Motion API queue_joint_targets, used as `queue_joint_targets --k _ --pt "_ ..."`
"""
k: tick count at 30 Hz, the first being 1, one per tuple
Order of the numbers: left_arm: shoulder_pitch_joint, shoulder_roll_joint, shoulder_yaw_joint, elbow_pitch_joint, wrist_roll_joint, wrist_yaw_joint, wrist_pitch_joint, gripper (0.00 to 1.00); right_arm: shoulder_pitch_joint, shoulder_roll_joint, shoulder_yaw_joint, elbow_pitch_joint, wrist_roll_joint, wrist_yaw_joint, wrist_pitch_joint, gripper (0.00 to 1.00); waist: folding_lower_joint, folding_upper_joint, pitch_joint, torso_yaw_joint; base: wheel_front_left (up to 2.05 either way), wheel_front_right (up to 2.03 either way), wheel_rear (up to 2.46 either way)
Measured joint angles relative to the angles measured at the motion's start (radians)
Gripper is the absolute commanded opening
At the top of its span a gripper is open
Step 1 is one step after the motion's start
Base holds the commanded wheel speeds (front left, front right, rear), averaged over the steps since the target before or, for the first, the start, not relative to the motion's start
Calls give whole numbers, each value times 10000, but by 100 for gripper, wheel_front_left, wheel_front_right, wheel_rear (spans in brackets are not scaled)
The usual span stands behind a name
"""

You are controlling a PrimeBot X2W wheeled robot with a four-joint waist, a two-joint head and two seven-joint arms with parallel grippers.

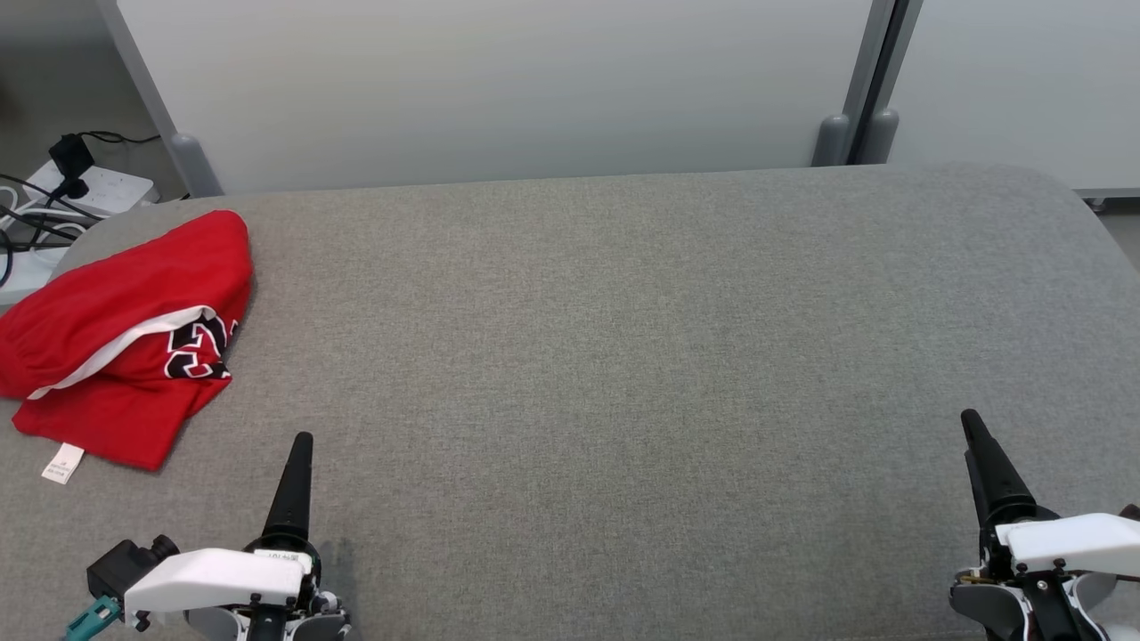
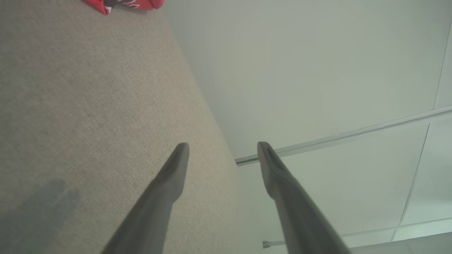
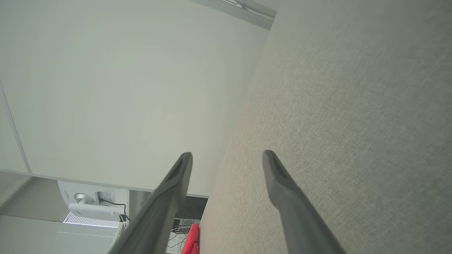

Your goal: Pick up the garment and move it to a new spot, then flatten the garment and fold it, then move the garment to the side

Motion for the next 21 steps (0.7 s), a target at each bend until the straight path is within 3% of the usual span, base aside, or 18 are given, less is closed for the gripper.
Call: queue_joint_targets --k 21 --pt "-534 27 -46 372 3210 -2 -612 100 -785 -426 546 408 -2807 0 -617 100 -1 0 6 -27 0 0 0"
